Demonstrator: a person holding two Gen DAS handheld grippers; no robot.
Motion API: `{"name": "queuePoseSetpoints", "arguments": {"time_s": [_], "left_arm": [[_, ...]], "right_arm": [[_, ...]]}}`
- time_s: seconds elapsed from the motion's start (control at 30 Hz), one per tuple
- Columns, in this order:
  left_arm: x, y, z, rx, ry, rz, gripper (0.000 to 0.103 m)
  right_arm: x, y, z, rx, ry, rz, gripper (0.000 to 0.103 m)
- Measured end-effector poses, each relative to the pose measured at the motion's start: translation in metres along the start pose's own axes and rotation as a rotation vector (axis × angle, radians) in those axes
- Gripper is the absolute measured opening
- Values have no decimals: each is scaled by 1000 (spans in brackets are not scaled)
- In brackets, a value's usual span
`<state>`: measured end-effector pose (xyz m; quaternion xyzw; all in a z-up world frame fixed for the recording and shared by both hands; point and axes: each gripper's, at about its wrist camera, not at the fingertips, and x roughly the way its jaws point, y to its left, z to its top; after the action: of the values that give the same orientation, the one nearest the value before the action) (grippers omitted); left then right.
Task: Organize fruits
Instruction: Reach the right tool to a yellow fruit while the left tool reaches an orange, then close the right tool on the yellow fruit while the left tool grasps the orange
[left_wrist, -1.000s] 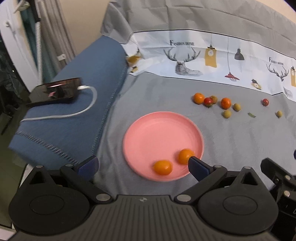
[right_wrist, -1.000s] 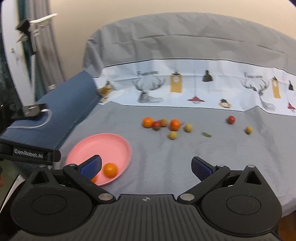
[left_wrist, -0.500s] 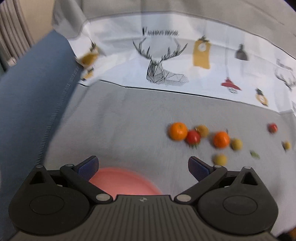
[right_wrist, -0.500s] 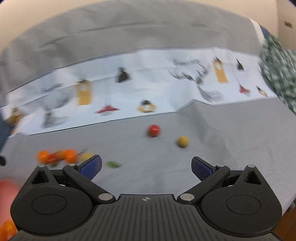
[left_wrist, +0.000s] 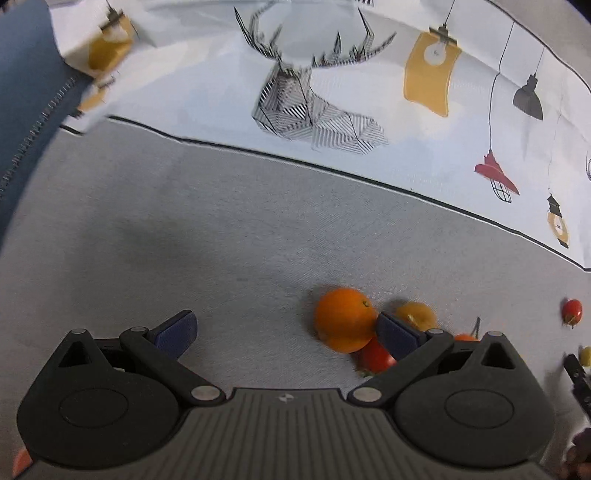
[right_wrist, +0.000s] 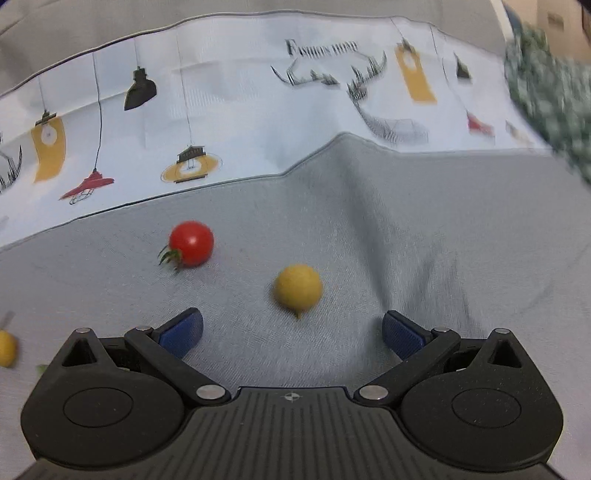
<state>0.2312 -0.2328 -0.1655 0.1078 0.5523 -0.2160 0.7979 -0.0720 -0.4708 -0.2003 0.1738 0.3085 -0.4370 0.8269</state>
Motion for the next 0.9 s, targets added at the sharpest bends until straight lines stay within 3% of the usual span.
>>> {"name": "queuePoseSetpoints", "arguments": {"time_s": [0.1,0.37,0.4,0.43,0.47,0.5,0.53,0.57,0.73,0.9], "left_arm": [[6,0,1,-16,-20,7,103],[7,-5,-3,86,-18,36,103],[6,-4,-5,81,-18,35,99],[2,-3,-7,75,-31,29,89],[-1,-4,-8,77,-51,30,82],[-6,-6,-10,93,-65,32,60],[-9,-8,-11,111,-72,27,42],[-10,-11,-10,121,-67,27,41],[-25,-8,-13,93,-66,10,41],[-69,1,-40,72,-107,-30,41]], "right_arm": [[5,2,1,5,-26,13,102],[4,0,0,2,-47,22,102],[3,0,0,3,-46,22,102],[3,0,0,6,-46,22,97],[1,-1,0,14,-64,15,78],[-2,-2,-1,17,-82,11,57],[-5,-2,-1,13,-95,13,48],[-6,-2,-1,9,-98,18,29],[-18,-3,3,15,-89,33,26],[-61,0,4,22,-111,83,26]]}}
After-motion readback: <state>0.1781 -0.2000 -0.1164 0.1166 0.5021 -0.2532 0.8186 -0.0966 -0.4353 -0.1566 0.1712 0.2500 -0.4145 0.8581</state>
